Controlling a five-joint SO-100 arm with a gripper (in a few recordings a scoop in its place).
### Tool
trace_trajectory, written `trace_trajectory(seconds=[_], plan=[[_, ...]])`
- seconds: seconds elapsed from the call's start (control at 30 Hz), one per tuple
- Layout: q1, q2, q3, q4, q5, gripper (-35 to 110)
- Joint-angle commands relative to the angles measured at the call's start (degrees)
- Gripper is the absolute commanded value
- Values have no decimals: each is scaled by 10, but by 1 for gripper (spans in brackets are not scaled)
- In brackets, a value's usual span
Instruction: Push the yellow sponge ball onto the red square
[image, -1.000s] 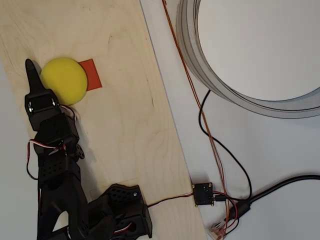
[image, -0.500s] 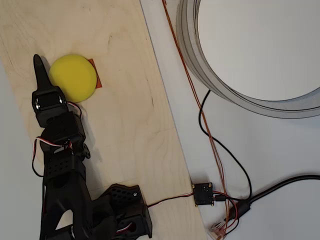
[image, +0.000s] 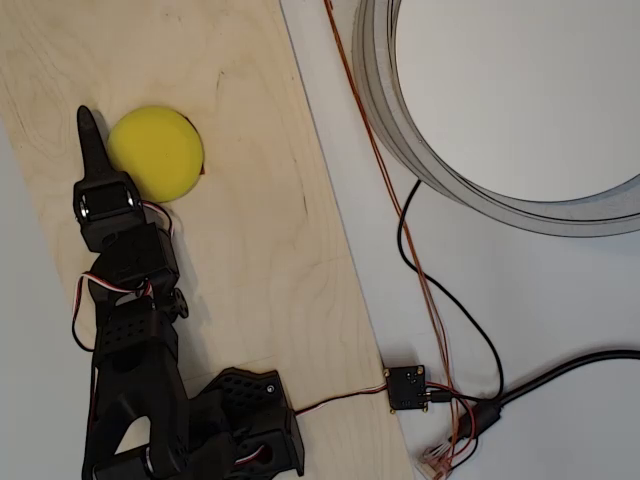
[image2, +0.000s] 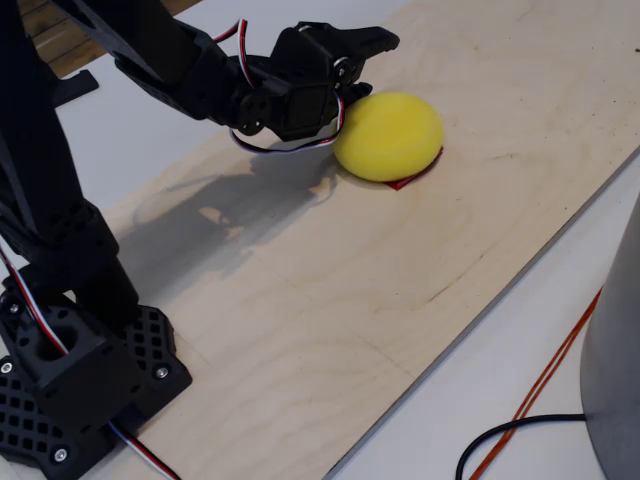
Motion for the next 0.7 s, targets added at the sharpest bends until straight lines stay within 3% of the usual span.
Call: trace_trajectory(seconds=[0.0, 0.67], plan=[[18, 2, 5, -22, 0, 23], [44, -5, 11, -44, -24, 22]])
